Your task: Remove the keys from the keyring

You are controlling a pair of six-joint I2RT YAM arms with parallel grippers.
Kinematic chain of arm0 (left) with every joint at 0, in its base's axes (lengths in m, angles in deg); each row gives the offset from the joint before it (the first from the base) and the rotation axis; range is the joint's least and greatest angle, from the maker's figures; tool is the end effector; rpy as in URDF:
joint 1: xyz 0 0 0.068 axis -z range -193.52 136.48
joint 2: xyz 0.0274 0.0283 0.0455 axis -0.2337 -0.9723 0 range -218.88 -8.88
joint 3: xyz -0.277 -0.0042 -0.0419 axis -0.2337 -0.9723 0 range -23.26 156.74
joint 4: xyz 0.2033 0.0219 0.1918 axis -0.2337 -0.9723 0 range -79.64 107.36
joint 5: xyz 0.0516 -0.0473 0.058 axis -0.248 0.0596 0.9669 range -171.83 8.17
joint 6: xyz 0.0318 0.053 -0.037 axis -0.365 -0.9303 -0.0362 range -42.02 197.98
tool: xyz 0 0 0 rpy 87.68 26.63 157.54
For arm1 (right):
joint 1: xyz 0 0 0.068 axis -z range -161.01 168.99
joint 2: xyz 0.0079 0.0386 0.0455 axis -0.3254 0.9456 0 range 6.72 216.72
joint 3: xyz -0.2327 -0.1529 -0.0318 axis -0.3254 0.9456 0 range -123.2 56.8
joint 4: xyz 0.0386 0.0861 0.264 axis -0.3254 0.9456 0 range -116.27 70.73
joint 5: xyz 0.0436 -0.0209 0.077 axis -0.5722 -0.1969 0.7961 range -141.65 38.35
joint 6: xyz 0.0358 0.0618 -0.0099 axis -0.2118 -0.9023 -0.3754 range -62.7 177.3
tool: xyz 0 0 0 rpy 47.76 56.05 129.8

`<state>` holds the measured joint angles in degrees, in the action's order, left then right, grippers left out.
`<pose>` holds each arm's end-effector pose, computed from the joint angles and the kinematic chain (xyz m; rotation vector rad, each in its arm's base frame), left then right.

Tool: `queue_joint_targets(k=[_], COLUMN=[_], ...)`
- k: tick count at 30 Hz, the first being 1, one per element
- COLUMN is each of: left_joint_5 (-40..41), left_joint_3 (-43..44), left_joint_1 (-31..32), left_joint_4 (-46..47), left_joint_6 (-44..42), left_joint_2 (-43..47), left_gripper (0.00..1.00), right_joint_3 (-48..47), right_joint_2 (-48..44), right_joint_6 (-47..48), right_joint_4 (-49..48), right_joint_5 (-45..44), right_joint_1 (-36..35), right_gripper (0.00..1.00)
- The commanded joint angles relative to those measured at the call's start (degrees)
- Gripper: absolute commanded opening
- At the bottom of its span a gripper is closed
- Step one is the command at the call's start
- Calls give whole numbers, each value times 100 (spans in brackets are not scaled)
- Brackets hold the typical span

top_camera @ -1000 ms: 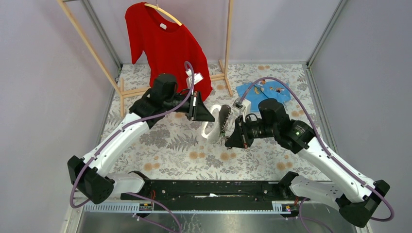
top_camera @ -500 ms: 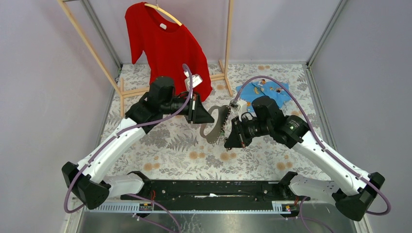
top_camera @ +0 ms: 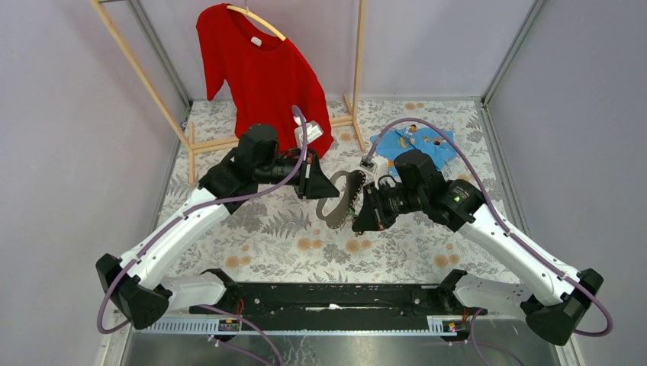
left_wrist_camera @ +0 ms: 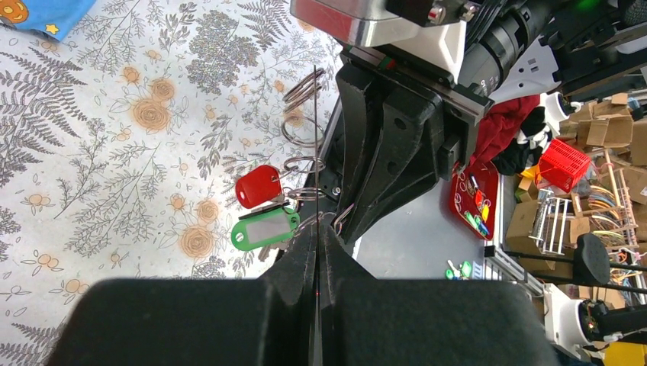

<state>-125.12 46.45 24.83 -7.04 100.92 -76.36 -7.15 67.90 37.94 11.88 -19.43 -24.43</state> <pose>0.1999 -0.2103 0.3903 0.8200 1.9655 -1.4076 0.1614 0.1965 0.3521 -0.8245 2.2035 1.1995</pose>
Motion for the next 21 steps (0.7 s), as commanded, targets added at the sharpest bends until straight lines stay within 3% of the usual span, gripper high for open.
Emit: queue_joint_targets(k=[1, 21], left_joint_5=[123, 234], left_joint_3=[20, 33], left_joint_1=[105, 194], left_joint_4=[225, 214], left_joint_6=[-131, -202], left_joint_2=[176, 278], left_gripper=[0, 0], right_joint_3=[-277, 83], right_joint_2=[32, -136], right_joint_6=[-183, -485], right_joint_4=[-44, -112], right_joint_5=[-53, -482], right_joint_1=[-61, -71], right_gripper=[0, 0])
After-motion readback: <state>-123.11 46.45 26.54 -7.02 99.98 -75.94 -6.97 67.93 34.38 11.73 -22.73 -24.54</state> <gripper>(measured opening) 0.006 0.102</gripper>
